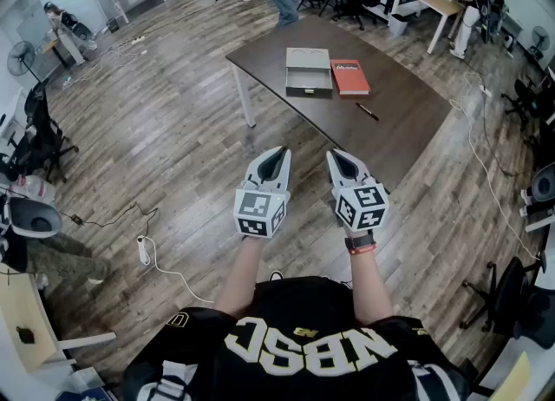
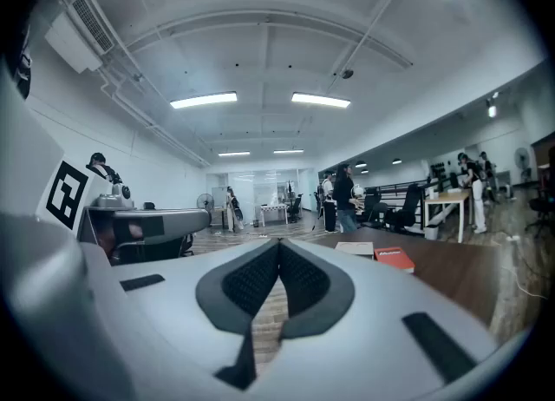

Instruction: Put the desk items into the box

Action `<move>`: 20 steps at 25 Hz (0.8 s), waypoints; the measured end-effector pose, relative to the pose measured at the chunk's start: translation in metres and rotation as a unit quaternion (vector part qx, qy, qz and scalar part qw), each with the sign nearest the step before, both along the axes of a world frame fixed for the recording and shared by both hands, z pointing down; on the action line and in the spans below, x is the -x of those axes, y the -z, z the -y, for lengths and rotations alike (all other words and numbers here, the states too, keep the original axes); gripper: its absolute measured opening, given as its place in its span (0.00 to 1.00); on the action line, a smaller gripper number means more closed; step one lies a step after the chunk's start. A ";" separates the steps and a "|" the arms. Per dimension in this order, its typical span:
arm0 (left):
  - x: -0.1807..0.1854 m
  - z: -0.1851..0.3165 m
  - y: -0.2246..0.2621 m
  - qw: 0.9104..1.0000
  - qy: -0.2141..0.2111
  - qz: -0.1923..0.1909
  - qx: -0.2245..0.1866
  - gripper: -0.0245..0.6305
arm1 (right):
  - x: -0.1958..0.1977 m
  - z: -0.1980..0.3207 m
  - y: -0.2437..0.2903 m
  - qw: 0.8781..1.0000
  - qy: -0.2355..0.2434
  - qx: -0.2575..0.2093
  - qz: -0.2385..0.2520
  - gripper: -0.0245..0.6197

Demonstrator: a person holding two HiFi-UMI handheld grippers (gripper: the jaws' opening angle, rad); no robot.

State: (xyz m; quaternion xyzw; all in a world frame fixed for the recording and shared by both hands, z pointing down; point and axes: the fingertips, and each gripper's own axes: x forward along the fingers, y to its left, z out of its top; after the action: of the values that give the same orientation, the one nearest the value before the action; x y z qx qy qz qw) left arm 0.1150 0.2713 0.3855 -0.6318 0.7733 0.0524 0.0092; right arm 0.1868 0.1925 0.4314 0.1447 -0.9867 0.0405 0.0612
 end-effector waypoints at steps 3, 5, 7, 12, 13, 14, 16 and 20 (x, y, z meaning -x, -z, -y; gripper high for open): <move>0.007 -0.006 0.003 1.000 -0.002 0.001 -0.003 0.07 | 0.007 -0.007 0.001 1.000 0.000 -0.003 0.001 0.05; 0.013 -0.010 0.002 1.000 -0.005 0.002 -0.003 0.07 | 0.013 -0.011 0.001 1.000 -0.002 -0.002 0.001 0.05; 0.019 -0.013 0.002 1.000 -0.008 0.003 -0.002 0.07 | 0.020 -0.015 0.001 1.000 -0.006 0.000 0.003 0.05; 0.032 -0.022 -0.007 1.000 -0.020 0.001 0.005 0.07 | 0.038 -0.028 -0.005 1.000 -0.006 0.009 0.005 0.05; 0.034 -0.023 -0.009 1.000 -0.023 -0.001 0.006 0.07 | 0.041 -0.031 -0.007 1.000 -0.007 0.009 0.004 0.05; 0.036 -0.025 -0.011 1.000 -0.025 -0.003 0.006 0.07 | 0.043 -0.033 -0.008 1.000 -0.008 0.010 0.003 0.05; 0.039 -0.028 -0.012 1.000 -0.029 -0.006 0.003 0.07 | 0.047 -0.039 -0.009 1.000 -0.008 0.009 0.001 0.05; 0.047 -0.027 -0.026 0.999 -0.034 -0.021 0.009 0.07 | 0.054 -0.040 -0.016 1.000 -0.012 0.008 -0.007 0.05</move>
State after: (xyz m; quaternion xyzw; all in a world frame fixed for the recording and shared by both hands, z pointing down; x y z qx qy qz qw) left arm 0.0683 0.2985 0.4110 -0.6566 0.7519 0.0585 -0.0145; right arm 0.1331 0.2327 0.4474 0.1561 -0.9842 0.0476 0.0692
